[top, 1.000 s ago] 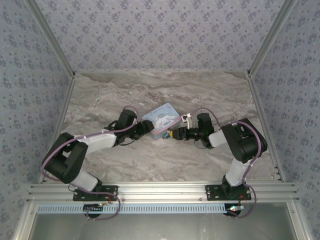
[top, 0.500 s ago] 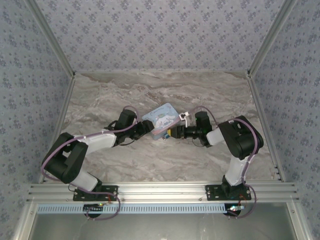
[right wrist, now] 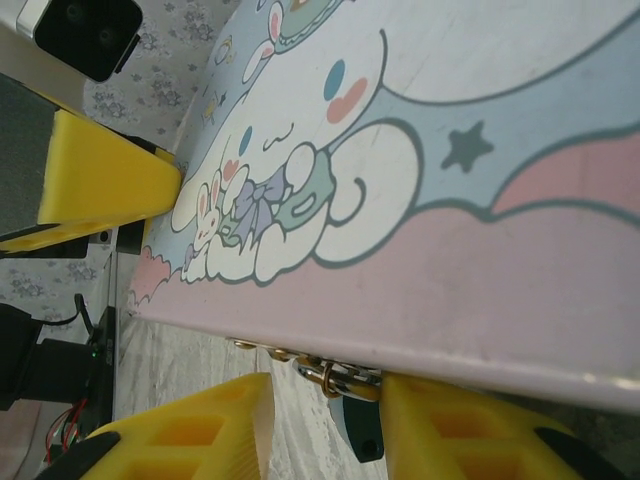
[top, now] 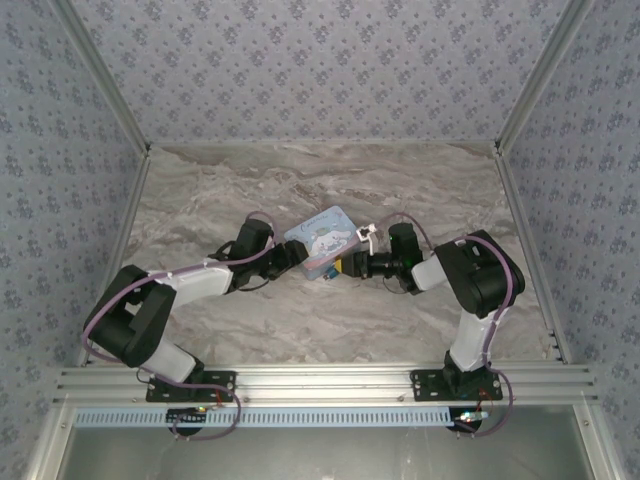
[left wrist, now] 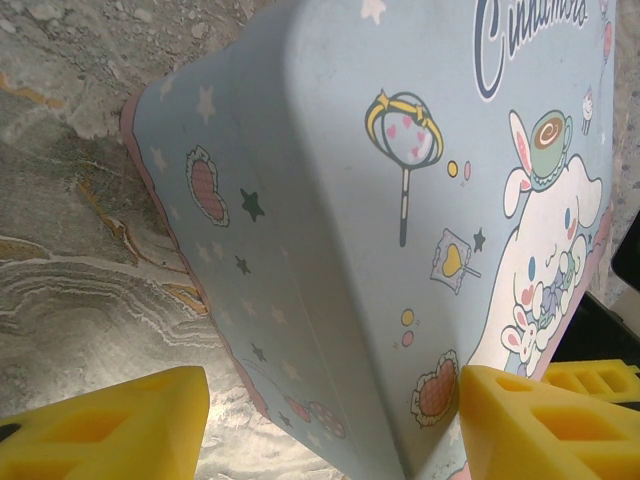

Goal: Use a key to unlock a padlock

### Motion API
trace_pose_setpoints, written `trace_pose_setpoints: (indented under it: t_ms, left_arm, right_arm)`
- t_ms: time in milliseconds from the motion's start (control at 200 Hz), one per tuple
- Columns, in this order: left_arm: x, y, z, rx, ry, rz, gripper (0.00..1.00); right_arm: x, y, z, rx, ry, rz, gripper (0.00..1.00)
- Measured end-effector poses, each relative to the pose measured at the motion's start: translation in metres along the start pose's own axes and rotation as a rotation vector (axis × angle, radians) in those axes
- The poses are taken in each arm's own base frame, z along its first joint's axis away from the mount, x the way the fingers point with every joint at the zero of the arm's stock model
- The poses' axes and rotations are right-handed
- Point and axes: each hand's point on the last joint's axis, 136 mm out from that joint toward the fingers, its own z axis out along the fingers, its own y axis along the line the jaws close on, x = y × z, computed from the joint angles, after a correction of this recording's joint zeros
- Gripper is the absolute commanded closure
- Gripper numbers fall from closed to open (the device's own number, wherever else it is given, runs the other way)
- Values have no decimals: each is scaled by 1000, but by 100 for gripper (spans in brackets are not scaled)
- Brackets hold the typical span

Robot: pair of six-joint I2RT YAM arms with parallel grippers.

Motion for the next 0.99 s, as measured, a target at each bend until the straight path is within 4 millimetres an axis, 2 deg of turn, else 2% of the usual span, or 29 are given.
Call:
trace_pose_setpoints:
  t_ms: [335, 834, 994]
  left_arm:
    - [0, 0, 0, 0, 0, 0, 35]
    - [-3, 3, -3, -18, -21, -1, 35]
    - [-4, 2, -3, -19, -23, -1, 35]
  right_arm:
    - [1, -2, 0, 8, 1, 7, 74]
    - [3, -3, 2, 12, 5, 13, 100]
    - [3, -4, 1, 18, -1, 11, 100]
